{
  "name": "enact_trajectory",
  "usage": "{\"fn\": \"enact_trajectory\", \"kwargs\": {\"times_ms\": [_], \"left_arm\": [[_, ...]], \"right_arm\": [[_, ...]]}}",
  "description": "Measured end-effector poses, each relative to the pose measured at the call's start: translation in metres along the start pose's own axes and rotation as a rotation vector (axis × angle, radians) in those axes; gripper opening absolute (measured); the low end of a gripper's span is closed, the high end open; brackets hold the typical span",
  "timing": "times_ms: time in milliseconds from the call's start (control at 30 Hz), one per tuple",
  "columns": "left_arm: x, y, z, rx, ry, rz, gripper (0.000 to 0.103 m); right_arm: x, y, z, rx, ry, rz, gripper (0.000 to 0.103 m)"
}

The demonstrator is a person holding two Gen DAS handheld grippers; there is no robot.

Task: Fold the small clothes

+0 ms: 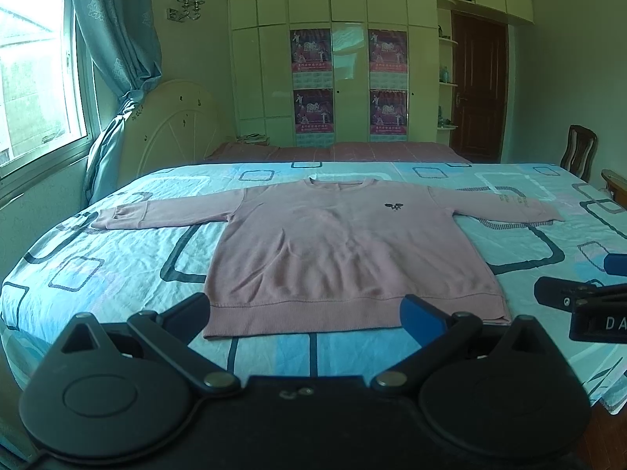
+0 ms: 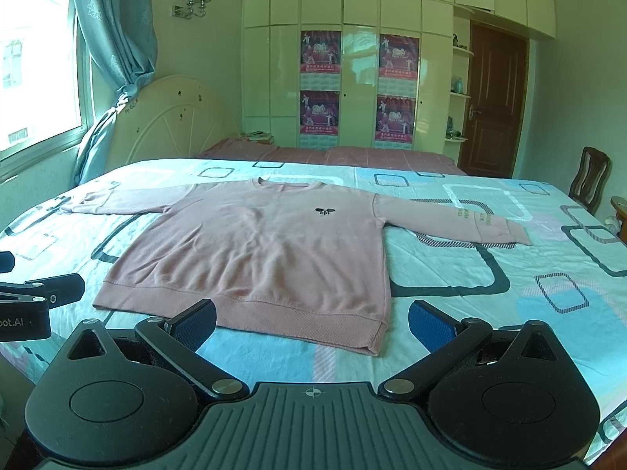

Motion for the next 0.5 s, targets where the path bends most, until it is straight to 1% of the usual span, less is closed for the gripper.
{"fn": "enact_trajectory", "kwargs": {"times_ms": [133,267,367,500], "left_arm": [[-0.005,0.004,0.002,-0.007,0.001,-0.004,0.103],[-0.019,0.012,0.003,-0.011,-0.008,-0.004,0.103],[-0.031,0.021,0.005,-0.008,-0.026,-0.008,0.103],[-0.054,0.029,0.011,0.002,-0.016,-0.015,0.103]], "right_arm": [[-0.006,0.004,-0.001,-0.004,-0.006,-0.004,0.103],[-0.017,0.014,-0.006,-0.021,-0.026,-0.012,0.103],[-0.03,0.023,-0.01,-0.03,-0.042,-0.01,0.103],[-0.054,0.031,-0.012,-0.039,-0.065,-0.001,0.103]]}}
Point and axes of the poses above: each gripper's, at about its wrist camera, not at the fingertips, and x roughly against the way its jaws point, z to its left, y to its top, the point moved 3 cm from there along -x, roughly the way its jaws point, and after that the axes turned 3 degrees about -x, right-handed, at the moved point
